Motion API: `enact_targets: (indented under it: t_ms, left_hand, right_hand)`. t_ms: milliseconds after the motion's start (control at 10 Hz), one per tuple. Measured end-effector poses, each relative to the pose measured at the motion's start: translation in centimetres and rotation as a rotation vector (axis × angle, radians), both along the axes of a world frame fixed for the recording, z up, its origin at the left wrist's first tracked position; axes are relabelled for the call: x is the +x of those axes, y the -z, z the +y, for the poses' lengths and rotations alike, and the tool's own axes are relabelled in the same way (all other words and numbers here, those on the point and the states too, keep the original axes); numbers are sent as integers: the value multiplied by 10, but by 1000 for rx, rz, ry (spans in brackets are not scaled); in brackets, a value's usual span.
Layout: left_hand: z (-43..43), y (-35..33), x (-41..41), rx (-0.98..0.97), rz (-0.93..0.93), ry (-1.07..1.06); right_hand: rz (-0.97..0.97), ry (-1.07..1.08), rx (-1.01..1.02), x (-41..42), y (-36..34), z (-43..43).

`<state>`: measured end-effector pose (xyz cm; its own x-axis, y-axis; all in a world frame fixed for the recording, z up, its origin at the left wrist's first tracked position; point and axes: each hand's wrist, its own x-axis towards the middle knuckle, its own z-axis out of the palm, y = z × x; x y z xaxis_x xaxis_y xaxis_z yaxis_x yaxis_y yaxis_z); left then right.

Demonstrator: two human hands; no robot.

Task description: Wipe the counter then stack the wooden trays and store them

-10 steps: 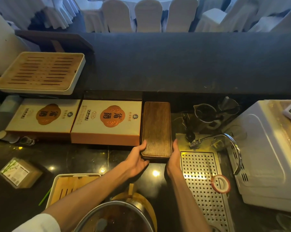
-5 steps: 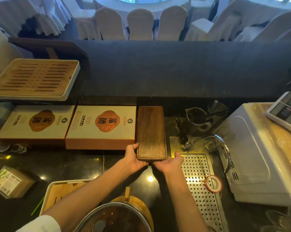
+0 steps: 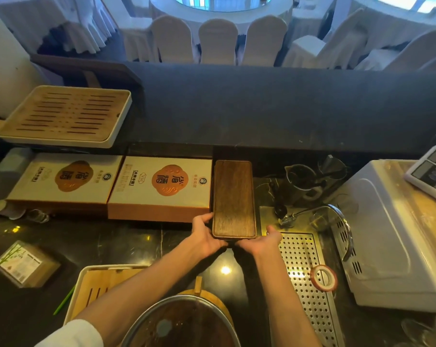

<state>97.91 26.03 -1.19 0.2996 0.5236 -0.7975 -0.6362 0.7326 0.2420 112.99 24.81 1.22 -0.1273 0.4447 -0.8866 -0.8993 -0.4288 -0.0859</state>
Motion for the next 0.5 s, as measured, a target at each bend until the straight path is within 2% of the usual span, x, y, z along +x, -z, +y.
enact_targets:
  t_ms: [100,200,300,400,500]
  left_hand:
    - [-4,-9,-5,15,44,129]
    - [-14,-15,-10,103,137,336]
    - [-25,-19,-12,226,373,568]
    - [-31,-29,-10,393,533,740]
    - [-34,-44,-12,514,742,886]
  right_hand:
    - [-49,-58,60,2,-2,-8]
    - [-206,-301,165,4,-1,-23]
    - [-719,-625,330,-1,0,-40]
    - [-1227,-967,528,-7,13,-51]
    - [-1421,-1239,572,3,14,-55]
